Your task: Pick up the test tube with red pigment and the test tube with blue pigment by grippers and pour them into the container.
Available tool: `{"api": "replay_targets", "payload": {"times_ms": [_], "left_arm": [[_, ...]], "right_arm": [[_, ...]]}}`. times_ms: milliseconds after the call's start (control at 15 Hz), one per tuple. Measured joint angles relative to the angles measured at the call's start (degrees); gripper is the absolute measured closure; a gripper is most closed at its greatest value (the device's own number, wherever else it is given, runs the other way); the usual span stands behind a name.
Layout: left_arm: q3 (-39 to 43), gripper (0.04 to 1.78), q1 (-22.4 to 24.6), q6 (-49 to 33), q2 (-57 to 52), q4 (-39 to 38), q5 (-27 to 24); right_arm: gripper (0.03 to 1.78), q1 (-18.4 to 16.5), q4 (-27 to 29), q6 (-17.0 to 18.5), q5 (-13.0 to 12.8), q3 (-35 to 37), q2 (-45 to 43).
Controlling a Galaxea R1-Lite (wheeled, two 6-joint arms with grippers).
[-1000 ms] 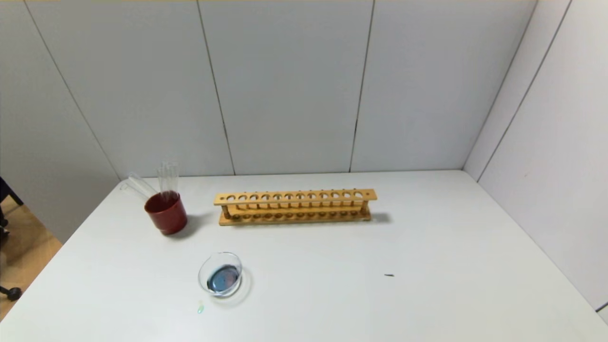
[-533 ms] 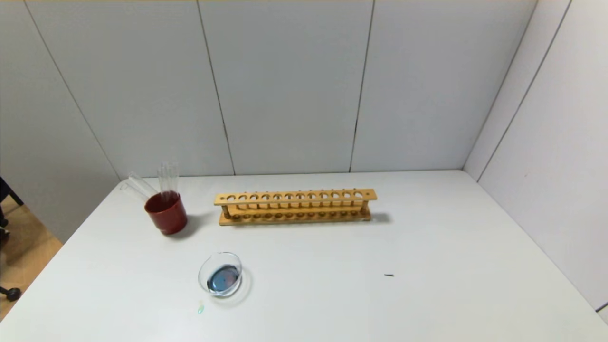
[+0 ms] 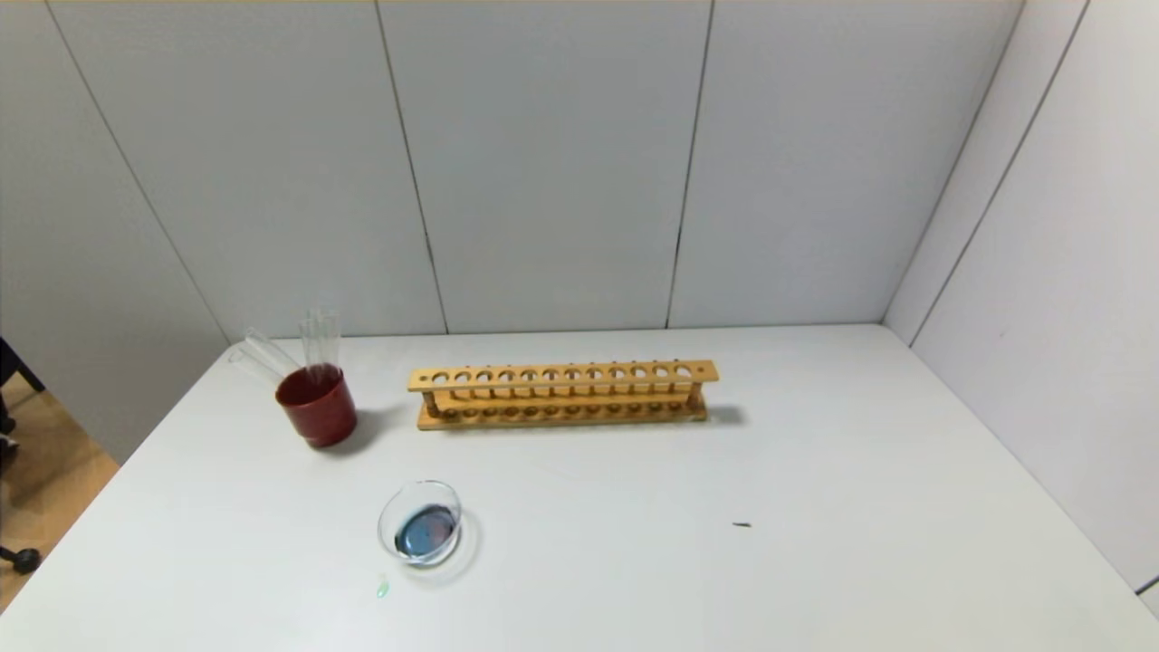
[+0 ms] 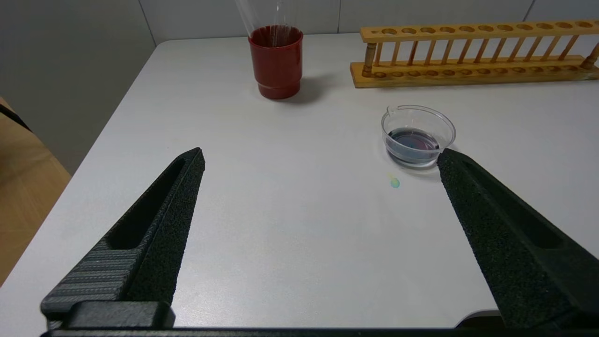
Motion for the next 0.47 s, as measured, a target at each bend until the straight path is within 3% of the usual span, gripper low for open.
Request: {"api": "replay_targets", "payload": {"times_ms": [467], "left_arm": [[0.00,0.07,0.00,0.02,0.00,0.00,0.02]], "right_arm": [[0.10,0.00,0.00,-0.07,-0.02,0.00,0.00]]}}
